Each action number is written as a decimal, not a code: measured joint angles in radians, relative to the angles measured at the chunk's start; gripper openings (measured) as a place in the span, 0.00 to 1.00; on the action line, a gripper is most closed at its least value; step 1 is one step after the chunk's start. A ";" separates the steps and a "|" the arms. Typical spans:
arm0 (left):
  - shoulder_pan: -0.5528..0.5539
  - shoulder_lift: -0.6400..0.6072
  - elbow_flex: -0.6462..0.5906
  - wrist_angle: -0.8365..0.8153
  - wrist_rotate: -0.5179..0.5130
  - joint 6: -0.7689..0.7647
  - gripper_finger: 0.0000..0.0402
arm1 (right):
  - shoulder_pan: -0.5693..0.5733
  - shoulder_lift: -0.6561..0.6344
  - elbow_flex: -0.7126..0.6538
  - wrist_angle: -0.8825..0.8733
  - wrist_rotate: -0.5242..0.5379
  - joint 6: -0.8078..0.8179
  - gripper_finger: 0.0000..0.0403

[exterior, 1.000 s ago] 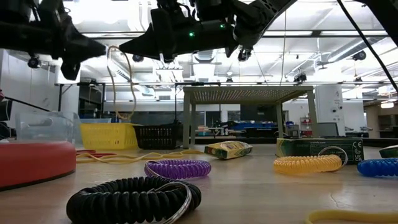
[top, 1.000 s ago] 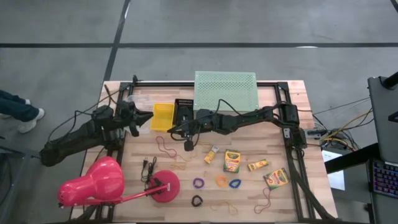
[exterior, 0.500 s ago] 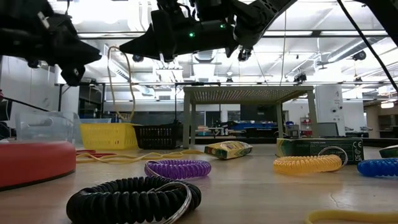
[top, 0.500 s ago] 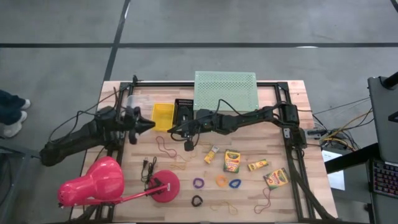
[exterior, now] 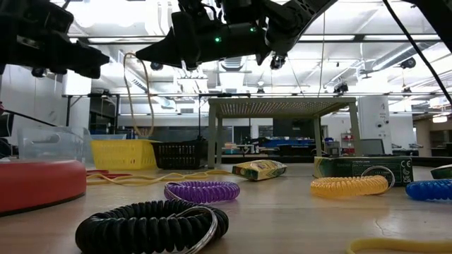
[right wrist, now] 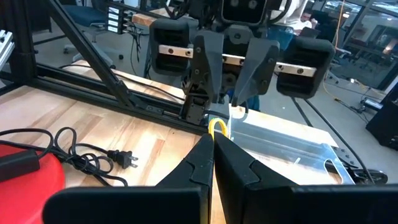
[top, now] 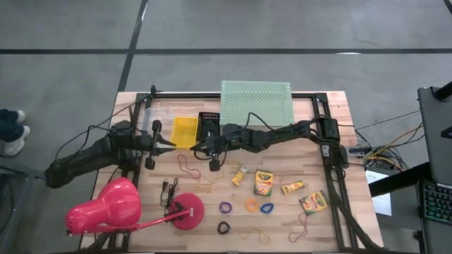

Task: Pick & Place Office Desk Supplies
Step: Put the yellow rubber band into the transparent bin

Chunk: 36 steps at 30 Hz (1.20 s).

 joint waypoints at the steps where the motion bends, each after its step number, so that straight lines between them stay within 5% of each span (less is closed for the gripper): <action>1: 0.000 0.004 0.000 -0.001 0.000 -0.013 0.17 | 0.000 0.000 0.000 0.000 0.000 0.000 0.02; 13: -0.001 0.060 -0.146 0.262 -0.074 -0.070 0.17 | -0.002 0.000 0.000 0.000 0.002 0.002 0.02; 26: -0.001 0.060 -0.146 0.279 -0.090 -0.234 0.17 | -0.002 -0.001 0.000 0.000 0.002 0.002 0.02; 36: -0.001 0.060 -0.146 0.279 -0.070 -0.230 0.36 | -0.002 -0.001 0.000 -0.001 0.001 0.001 0.02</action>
